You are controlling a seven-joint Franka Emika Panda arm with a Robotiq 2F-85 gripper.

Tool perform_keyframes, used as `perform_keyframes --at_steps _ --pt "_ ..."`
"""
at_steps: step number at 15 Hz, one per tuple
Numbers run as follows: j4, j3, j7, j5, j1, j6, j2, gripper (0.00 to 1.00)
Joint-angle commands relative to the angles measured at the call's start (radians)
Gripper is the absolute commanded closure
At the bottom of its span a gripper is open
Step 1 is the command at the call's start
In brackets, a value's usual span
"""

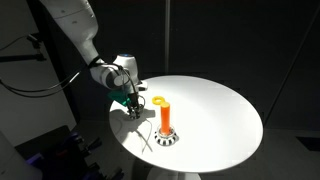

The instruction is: Pick up the black and white ring and put it on the ring holder

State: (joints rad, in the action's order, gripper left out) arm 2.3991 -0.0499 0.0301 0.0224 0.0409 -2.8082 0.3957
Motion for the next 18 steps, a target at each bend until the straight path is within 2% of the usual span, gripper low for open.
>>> perform_keyframes --at_steps 1,7,12,18 --pt "0.002 -0.007 -0.005 -0.029 -0.007 0.054 -0.064 0.59" --pt "-0.028 0.041 0.058 0.011 0.021 0.164 -0.148 0.59" --pt "-0.064 0.058 0.071 0.015 0.010 0.284 -0.207 0.59" --pt "-0.094 0.083 0.088 0.020 -0.011 0.377 -0.271 0.59"
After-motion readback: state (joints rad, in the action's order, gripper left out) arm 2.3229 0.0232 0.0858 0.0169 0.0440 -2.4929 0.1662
